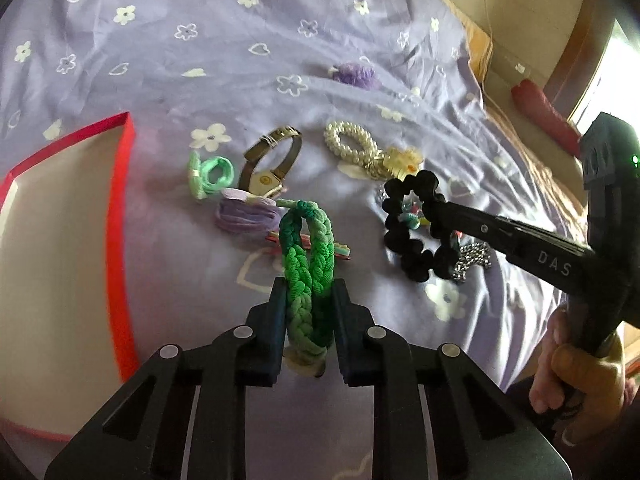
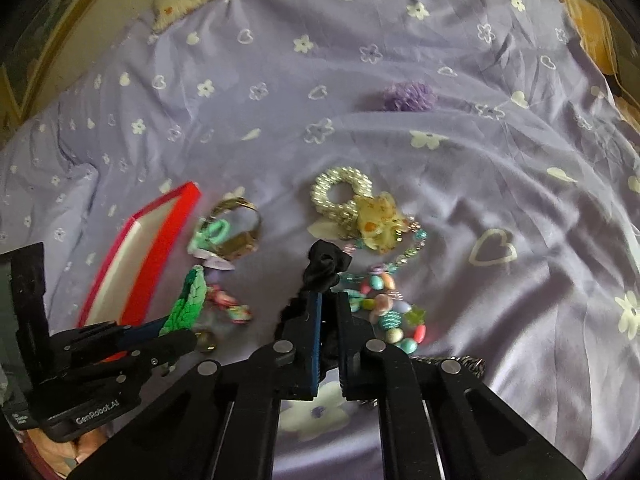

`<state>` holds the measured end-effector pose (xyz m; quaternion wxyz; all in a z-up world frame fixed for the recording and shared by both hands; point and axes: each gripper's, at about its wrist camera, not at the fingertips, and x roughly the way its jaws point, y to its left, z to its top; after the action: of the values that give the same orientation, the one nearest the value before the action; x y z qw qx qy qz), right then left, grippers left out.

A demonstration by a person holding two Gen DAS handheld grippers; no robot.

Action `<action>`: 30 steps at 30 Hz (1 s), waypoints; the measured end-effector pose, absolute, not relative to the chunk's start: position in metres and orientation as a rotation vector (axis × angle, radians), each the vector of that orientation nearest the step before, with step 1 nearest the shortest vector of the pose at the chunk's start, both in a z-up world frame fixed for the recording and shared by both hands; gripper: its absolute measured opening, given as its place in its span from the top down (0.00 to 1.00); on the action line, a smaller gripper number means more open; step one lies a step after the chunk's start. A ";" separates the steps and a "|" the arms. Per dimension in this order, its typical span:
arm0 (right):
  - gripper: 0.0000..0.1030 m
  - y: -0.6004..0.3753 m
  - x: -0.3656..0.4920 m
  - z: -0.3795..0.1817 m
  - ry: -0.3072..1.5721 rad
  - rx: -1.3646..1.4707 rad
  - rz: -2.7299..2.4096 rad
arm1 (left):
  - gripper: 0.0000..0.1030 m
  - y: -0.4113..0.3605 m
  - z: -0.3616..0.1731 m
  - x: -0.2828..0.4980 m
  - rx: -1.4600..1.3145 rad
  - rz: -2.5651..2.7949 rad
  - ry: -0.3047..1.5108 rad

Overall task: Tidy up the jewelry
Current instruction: 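Carry both items into the red box and open both tools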

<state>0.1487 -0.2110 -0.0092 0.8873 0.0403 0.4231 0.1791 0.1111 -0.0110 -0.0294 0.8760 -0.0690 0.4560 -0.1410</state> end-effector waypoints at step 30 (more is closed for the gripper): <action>0.95 -0.036 0.106 0.022 0.847 0.097 0.765 | 0.82 0.142 0.000 0.048 -0.263 -0.046 0.845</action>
<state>0.1065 -0.0359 0.0224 0.8405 0.0458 0.4006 0.3619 0.0480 0.1425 -0.0003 0.9035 -0.1273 0.4088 -0.0221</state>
